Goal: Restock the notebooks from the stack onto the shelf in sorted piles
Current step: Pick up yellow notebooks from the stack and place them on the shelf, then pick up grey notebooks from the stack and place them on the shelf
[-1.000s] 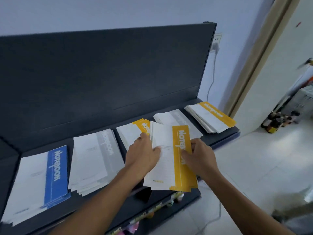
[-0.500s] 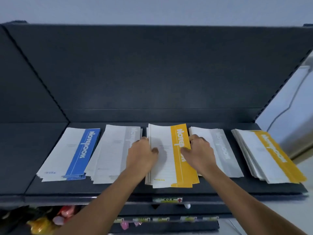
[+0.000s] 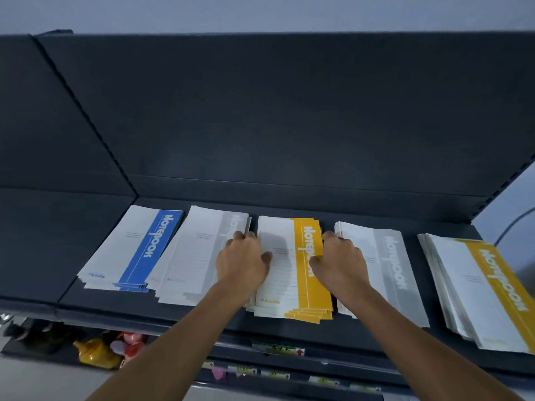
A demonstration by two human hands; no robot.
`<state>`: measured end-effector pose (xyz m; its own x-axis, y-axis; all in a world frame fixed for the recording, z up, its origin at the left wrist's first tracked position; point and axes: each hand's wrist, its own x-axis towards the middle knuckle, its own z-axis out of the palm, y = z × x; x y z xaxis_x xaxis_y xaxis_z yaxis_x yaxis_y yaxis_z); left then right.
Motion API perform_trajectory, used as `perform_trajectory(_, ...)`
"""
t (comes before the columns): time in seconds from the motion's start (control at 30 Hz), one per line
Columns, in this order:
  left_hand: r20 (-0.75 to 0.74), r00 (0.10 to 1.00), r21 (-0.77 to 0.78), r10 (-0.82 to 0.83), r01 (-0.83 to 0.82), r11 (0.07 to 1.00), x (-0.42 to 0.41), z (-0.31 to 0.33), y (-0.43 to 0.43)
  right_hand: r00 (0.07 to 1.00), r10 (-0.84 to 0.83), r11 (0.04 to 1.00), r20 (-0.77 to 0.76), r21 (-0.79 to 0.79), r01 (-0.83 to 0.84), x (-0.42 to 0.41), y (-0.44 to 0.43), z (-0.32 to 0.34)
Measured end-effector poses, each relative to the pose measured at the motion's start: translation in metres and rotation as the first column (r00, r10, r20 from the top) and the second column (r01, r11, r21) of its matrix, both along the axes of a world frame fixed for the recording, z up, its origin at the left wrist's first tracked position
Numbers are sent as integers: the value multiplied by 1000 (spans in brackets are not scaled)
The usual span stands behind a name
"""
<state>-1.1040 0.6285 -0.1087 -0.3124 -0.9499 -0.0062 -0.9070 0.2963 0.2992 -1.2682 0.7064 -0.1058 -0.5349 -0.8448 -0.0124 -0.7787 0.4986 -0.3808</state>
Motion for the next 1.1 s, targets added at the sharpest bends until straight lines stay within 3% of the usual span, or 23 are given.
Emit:
perform_trajectory(0.2, -112, 994, -24, 1, -3, 1000, 16, 5, -7, 981, 64, 996, -186, -47, -74, 10, -11, 3)
perform_trajectory(0.37, -140, 990, -15, 28, -30, 999, 64, 19, -22, 955, 275, 950, -107, -121, -287, 45, -53, 21)
perform_trajectory(0.63, -155, 938, 1, 310, -314, 949, 201, 47, -32, 711, 702, 700, -33, -148, -698, 183, -111, 37)
perform_trajectory(0.9, -210, 868, -69, 451, -473, 878, 354, 63, -26, 530, 846, 520, -60, -135, -844, 326, -153, 52)
perform_trajectory(1.1, -190, 850, -106, 491, -515, 851, 480, 65, -39, 464, 886, 456, -23, -141, -879, 457, -172, 56)
